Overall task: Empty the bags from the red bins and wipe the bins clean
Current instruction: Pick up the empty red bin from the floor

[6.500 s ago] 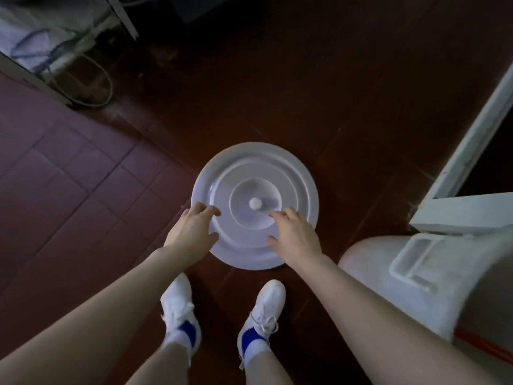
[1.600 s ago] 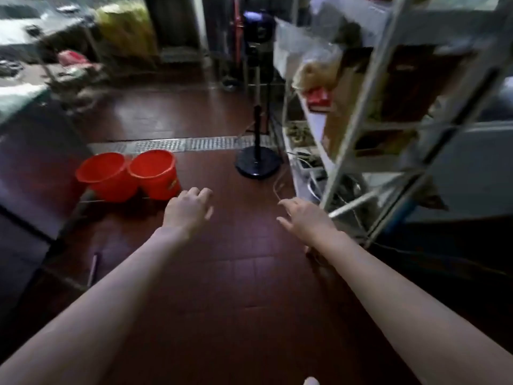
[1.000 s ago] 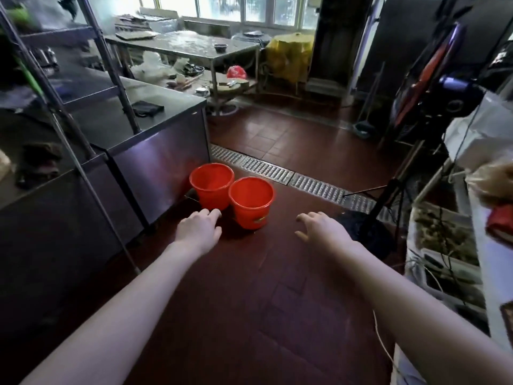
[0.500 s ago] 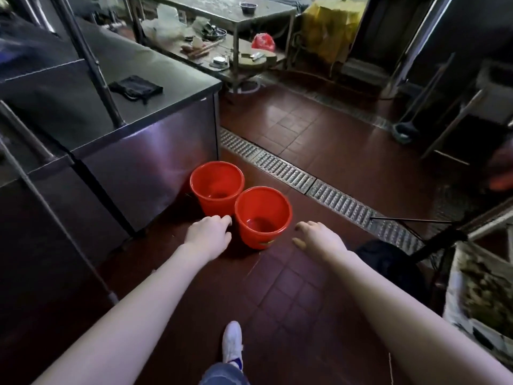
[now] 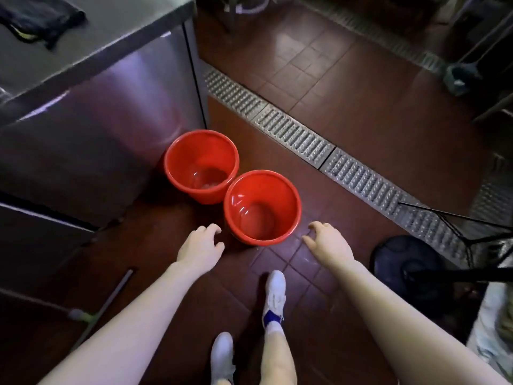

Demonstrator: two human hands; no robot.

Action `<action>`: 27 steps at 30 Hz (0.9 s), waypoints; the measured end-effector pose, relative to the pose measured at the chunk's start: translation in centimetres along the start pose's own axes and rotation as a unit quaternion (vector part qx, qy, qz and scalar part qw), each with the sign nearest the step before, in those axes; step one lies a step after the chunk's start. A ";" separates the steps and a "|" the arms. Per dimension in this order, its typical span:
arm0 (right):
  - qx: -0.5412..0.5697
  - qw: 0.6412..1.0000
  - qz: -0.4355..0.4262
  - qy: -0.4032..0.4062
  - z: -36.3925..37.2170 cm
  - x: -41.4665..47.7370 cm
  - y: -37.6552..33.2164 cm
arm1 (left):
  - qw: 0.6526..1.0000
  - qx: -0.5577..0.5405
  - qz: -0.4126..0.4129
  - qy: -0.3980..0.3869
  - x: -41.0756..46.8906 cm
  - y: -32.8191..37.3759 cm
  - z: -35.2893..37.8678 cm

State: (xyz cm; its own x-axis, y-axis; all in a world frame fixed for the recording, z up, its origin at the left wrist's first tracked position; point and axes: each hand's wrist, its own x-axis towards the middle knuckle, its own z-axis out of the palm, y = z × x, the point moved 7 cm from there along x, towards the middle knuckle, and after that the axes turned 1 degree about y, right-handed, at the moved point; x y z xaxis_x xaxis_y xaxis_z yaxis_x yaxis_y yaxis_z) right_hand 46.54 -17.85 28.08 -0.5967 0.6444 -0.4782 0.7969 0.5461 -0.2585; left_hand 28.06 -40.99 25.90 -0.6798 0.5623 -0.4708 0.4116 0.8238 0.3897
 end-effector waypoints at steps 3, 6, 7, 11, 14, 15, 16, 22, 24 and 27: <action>-0.001 1.000 0.008 -0.022 3.7 8.0 2.4 | 0.997 -0.043 -0.056 -0.012 6.8 -1.6 4.7; 0.012 0.998 0.018 -0.053 8.4 15.9 5.1 | 0.993 -0.055 -0.104 -0.010 13.2 -3.1 10.2; 0.018 0.998 0.022 -0.064 10.0 18.2 6.0 | 0.991 -0.060 -0.115 -0.014 15.1 -3.5 12.0; 0.030 0.994 0.054 -0.092 15.4 26.0 9.2 | 0.983 -0.097 -0.152 -0.023 21.8 -4.8 18.7; 0.036 0.992 0.074 -0.097 18.3 30.6 10.9 | 0.978 -0.115 -0.173 -0.027 25.4 -6.1 22.1; 0.038 0.991 0.080 -0.099 19.1 31.8 11.2 | 0.977 -0.115 -0.180 -0.028 26.2 -6.5 23.0; 0.042 0.991 0.081 -0.100 19.8 32.8 11.5 | 0.976 -0.111 -0.187 -0.028 27.0 -7.0 23.6; 0.078 0.985 0.081 -0.132 22.7 35.9 11.8 | 0.967 -0.107 -0.227 -0.050 28.9 -8.6 25.0; 0.078 0.984 0.083 -0.137 22.9 36.2 12.0 | 0.965 -0.103 -0.236 -0.049 29.1 -8.6 24.7; 0.076 0.984 0.078 -0.141 22.3 36.2 12.6 | 0.962 -0.096 -0.246 -0.066 29.1 -8.1 24.5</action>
State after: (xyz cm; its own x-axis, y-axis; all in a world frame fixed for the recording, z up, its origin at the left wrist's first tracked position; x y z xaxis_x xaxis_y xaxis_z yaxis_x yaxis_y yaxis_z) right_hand 37.08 0.42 -11.22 -0.4324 0.5288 -0.7303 0.8948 0.3517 -0.2752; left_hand 19.79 -29.53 -10.35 -0.6751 0.1223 -0.7275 -0.0685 0.9715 0.2269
